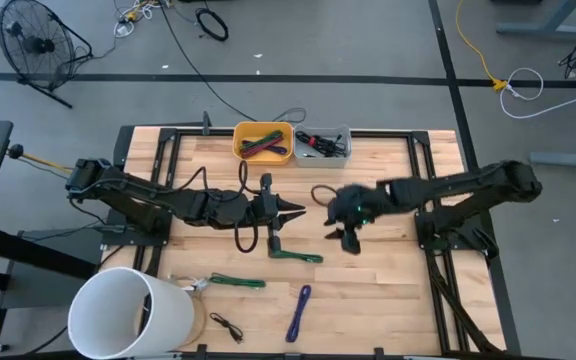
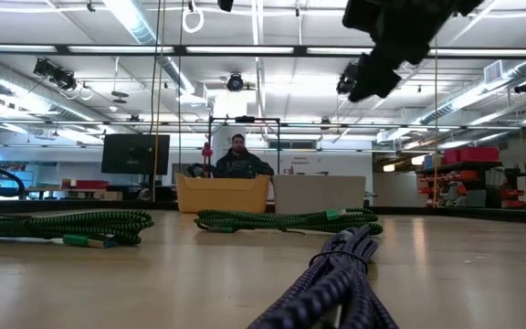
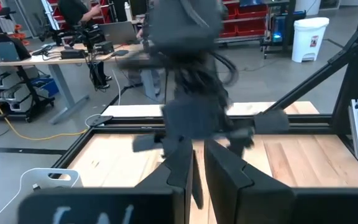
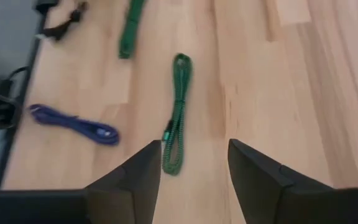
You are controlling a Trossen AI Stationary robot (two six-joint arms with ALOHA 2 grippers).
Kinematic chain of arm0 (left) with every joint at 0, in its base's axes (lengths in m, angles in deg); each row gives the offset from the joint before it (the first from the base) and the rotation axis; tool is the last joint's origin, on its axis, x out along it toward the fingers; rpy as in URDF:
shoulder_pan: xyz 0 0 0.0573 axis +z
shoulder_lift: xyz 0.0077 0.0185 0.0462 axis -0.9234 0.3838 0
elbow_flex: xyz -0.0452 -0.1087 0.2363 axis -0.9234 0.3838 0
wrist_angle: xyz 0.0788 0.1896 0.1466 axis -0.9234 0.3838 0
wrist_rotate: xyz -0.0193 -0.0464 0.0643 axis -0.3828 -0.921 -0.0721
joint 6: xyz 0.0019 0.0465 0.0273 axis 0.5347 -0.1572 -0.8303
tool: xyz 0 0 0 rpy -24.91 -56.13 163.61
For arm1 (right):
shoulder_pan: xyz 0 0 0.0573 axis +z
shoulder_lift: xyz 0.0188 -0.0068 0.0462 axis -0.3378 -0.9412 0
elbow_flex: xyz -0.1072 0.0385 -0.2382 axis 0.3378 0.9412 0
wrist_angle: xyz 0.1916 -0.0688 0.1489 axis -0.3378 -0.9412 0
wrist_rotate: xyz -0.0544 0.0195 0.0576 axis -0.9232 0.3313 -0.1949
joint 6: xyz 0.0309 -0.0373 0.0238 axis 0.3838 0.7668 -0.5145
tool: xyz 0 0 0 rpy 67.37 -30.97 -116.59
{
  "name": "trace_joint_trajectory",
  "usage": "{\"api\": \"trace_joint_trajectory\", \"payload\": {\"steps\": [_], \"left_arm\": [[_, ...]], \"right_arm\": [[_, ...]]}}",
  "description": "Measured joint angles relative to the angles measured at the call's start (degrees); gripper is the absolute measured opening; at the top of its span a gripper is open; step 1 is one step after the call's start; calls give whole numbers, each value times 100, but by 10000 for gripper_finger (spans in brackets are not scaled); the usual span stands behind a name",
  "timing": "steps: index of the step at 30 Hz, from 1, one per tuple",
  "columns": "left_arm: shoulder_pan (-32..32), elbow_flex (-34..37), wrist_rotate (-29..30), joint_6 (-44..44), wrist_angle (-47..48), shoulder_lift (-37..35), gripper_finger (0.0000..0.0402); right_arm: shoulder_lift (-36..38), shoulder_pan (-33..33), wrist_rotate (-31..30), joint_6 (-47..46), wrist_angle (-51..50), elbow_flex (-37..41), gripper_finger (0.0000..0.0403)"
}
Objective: Pick & Place USB Port
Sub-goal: Put the green black charger cable into the yellow bin
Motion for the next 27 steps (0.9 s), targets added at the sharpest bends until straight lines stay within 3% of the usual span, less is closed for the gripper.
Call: {"api": "trace_joint_trajectory", "payload": {"steps": [5, 11, 21, 27], "left_arm": [[-2, 0, 1, 1, 1, 0, 46], [-1, 0, 1, 1, -2, 0, 46], [0, 0, 0, -1, -28, 0, 46], [0, 0, -1, 1, -39, 0, 46]], "right_arm": [[-11, 519, -817, -671, 1153, 832, 185], [-111, 881, -1307, -1028, 2580, 1727, 185], [-1288, 1134, -1180, -931, 3702, 1799, 185], [-1763, 1135, -1283, -985, 3817, 1626, 185]]}}
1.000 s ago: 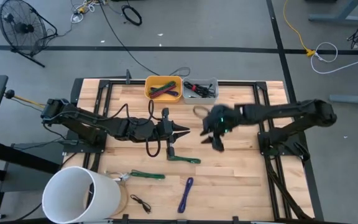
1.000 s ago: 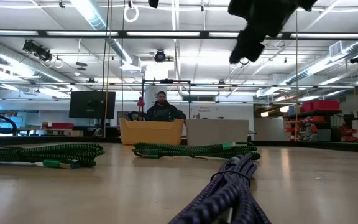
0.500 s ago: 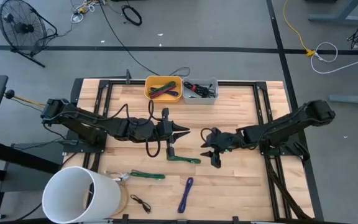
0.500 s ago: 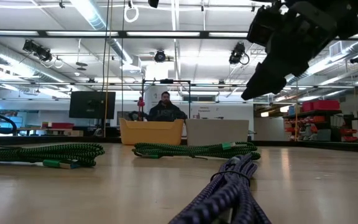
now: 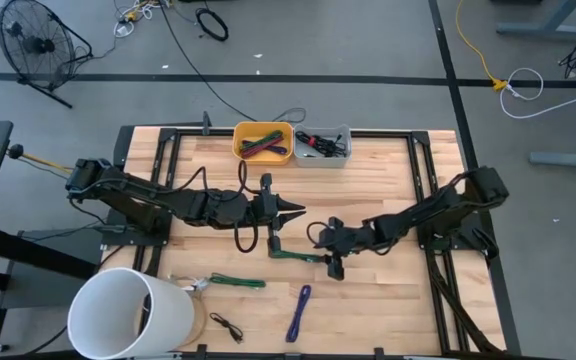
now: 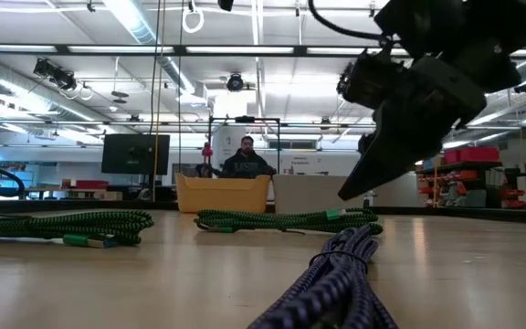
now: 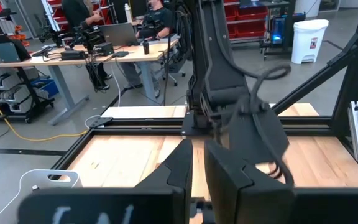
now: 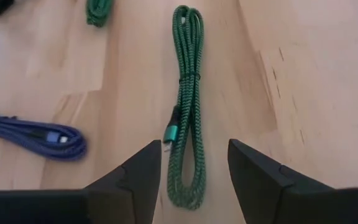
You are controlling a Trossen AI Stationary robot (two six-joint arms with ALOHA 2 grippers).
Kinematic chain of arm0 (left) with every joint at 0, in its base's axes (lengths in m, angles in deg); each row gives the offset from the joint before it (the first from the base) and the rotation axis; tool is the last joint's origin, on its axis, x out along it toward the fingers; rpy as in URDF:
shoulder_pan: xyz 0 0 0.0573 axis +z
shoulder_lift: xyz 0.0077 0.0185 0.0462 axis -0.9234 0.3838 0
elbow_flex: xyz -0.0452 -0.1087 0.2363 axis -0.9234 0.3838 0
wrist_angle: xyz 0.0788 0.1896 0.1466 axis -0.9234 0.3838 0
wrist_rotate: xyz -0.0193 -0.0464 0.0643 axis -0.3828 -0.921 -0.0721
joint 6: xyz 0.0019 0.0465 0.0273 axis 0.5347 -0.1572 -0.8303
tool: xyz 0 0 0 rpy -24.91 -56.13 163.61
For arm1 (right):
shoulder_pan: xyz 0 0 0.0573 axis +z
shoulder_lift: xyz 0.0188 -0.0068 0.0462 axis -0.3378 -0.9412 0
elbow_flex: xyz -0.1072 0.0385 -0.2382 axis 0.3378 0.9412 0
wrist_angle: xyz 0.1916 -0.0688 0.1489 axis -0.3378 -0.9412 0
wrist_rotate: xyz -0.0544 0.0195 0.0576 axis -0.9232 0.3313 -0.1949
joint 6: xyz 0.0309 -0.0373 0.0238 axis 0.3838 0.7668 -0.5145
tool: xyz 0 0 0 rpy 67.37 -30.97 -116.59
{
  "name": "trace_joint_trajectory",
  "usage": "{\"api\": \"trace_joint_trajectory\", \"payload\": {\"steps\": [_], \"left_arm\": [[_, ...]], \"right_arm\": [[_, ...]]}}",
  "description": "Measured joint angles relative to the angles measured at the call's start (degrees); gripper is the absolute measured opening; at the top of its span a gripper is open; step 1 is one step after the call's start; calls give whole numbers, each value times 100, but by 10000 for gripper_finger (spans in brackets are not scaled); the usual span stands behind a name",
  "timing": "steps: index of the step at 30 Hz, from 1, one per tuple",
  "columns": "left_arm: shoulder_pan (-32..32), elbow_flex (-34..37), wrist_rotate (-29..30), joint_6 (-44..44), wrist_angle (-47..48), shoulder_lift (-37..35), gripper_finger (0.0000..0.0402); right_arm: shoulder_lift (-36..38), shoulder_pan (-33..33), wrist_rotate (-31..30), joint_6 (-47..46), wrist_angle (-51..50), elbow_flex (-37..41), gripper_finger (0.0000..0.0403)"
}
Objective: Pick & Place USB Port
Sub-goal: Put the green black charger cable into the yellow bin
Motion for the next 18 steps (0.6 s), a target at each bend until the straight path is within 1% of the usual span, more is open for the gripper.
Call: {"api": "trace_joint_trajectory", "payload": {"steps": [4, 7, 9, 13, 15, 16, 18], "left_arm": [[0, 0, 0, 0, -2, 0, 46], [0, 0, 0, 0, -2, 0, 46], [0, 0, 0, -1, 0, 0, 46], [-2, 0, 0, -1, 0, 0, 46], [-2, 0, 1, 0, 0, 0, 46], [-2, 0, 0, 1, 0, 0, 46], [-2, 0, 0, 1, -2, 0, 46]], "right_arm": [[-381, 3, 22, 76, -57, -228, 185], [-637, 20, 167, 92, -191, -357, 185], [-747, 22, 296, 98, -192, -444, 185], [-830, 22, 223, 105, -201, -500, 180], [-830, 24, 150, 106, -293, -511, 161], [-828, 24, 138, 92, -363, -515, 143], [-821, 22, 120, -6, -494, -522, 89]]}}
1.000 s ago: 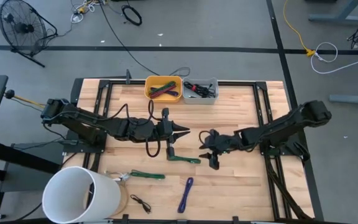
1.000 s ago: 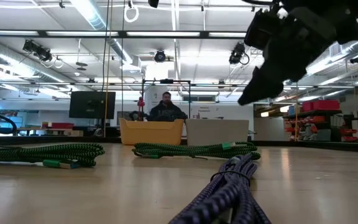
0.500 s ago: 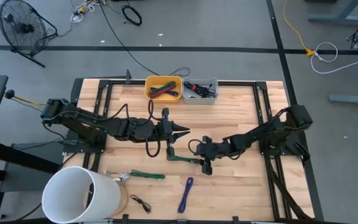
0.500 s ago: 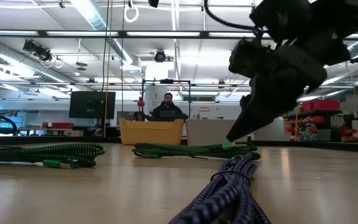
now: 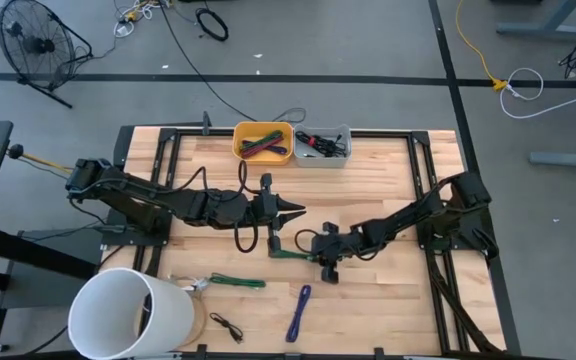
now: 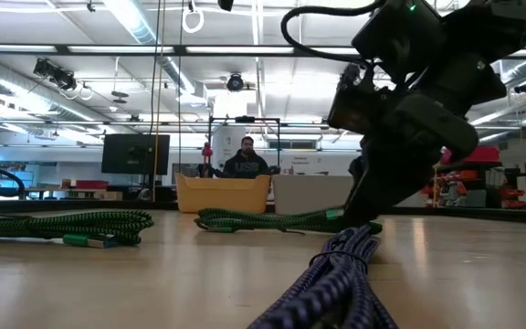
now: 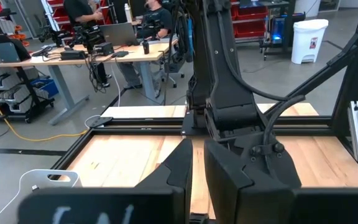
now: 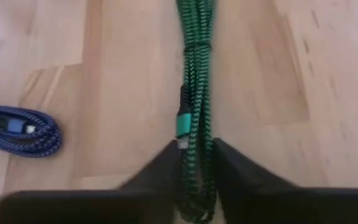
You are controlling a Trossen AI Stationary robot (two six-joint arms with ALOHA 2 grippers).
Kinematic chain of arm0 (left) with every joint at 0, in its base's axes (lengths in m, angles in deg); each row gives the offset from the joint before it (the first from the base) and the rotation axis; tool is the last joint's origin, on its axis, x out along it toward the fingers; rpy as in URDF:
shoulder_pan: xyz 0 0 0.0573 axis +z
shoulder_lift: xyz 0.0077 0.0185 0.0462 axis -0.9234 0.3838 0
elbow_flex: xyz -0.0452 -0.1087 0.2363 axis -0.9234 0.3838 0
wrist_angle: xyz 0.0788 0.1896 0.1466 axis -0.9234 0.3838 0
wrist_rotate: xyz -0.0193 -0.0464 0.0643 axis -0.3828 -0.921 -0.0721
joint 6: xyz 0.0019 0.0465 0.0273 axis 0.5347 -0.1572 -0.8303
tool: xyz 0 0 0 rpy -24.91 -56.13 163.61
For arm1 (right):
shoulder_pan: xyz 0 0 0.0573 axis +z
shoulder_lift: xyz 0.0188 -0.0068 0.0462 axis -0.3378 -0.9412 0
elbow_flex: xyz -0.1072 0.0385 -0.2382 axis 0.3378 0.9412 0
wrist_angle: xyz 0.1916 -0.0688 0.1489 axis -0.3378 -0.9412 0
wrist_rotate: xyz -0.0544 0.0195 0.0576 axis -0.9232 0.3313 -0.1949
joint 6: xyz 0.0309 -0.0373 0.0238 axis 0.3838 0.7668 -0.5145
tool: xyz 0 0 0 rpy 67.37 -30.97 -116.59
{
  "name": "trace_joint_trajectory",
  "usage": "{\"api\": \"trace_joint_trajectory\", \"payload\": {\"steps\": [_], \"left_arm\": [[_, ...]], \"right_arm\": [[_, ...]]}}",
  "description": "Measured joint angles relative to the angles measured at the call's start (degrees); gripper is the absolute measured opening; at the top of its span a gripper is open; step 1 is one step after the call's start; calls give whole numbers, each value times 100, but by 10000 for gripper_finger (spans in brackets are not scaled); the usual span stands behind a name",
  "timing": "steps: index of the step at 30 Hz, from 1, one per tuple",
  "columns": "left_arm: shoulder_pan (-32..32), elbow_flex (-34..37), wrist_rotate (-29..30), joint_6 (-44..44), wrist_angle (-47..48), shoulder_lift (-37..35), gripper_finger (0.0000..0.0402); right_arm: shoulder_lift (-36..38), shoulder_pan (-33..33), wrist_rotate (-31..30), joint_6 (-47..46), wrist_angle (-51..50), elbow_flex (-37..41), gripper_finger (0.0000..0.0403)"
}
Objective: Pick & Place USB Port
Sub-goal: Put the green black charger cable into the yellow bin
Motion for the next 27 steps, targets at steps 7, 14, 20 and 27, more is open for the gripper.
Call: {"api": "trace_joint_trajectory", "payload": {"steps": [7, 14, 20, 27], "left_arm": [[0, 0, 0, -2, 0, 0, 46], [0, 0, 0, 0, 1, 0, 46], [0, 0, 0, 11, -4, 0, 46], [0, 0, 0, 13, 0, 0, 46]], "right_arm": [[80, -10, 34, 31, -53, 4, 8], [1089, -195, -478, 221, -855, 24, 6], [2447, -438, -1581, 337, -1517, 26, 6], [3814, -566, -1965, 892, -1187, 24, 6]]}}
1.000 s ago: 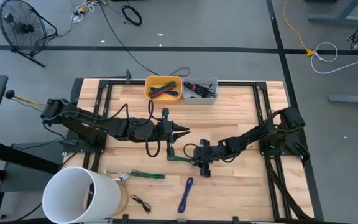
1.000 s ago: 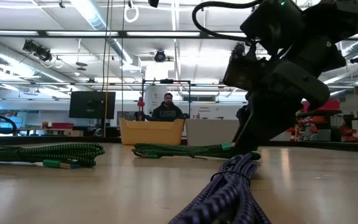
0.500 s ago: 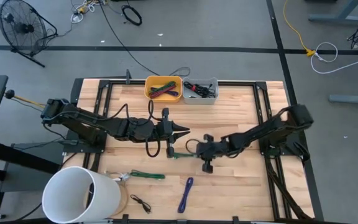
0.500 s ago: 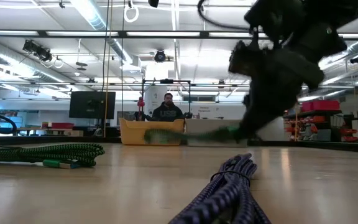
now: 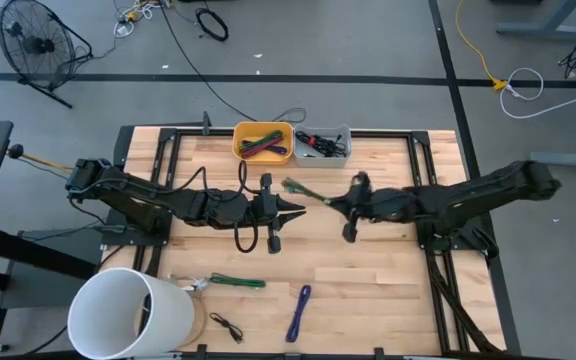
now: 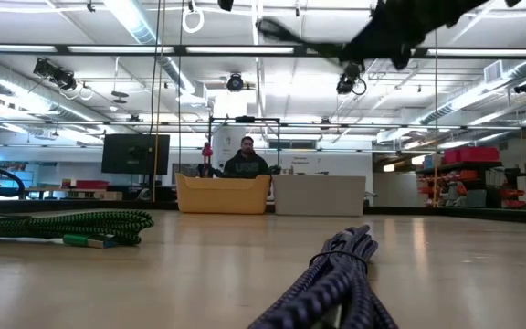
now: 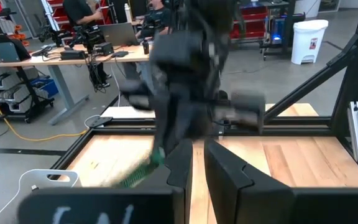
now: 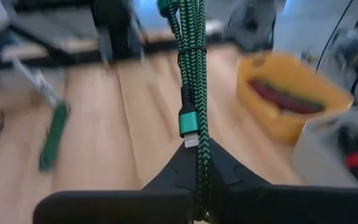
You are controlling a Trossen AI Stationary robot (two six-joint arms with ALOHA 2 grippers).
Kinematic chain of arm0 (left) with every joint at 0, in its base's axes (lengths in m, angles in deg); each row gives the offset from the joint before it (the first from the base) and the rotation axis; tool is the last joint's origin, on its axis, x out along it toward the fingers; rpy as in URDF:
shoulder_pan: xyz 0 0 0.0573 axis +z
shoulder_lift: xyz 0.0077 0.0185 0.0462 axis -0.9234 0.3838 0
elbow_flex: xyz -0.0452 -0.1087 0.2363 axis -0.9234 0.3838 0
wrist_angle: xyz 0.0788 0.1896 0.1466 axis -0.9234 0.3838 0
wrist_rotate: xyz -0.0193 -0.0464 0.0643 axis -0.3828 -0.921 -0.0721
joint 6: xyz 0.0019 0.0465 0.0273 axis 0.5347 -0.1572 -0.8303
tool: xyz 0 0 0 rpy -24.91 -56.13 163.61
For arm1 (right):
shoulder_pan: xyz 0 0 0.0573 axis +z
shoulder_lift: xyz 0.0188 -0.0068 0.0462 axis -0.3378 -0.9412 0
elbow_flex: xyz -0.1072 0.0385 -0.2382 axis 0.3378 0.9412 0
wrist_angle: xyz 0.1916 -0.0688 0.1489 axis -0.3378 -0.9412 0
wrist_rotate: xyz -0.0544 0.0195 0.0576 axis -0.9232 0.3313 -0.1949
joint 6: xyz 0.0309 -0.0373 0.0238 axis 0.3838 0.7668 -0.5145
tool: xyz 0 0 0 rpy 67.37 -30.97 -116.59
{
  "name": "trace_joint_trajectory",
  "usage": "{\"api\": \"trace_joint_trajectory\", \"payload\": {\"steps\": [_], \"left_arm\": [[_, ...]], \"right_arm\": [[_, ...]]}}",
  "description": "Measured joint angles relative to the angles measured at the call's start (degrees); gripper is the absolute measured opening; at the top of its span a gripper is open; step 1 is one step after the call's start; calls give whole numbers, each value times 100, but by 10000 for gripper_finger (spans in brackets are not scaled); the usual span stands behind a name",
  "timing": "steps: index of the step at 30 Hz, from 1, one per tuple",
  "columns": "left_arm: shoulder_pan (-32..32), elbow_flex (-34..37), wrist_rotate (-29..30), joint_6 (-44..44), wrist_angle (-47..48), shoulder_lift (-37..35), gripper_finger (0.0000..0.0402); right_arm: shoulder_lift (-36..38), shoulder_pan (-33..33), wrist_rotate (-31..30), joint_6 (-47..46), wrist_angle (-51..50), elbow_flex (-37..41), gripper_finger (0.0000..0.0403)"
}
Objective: Pick & Place USB Port
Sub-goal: Put the green black charger cable into the yellow bin
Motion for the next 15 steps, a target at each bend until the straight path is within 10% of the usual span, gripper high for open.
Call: {"api": "trace_joint_trajectory", "payload": {"steps": [15], "left_arm": [[2, 0, 0, -4, -72, 0, 46]], "right_arm": [[559, 395, 379, 586, 1152, 0, 6]]}}
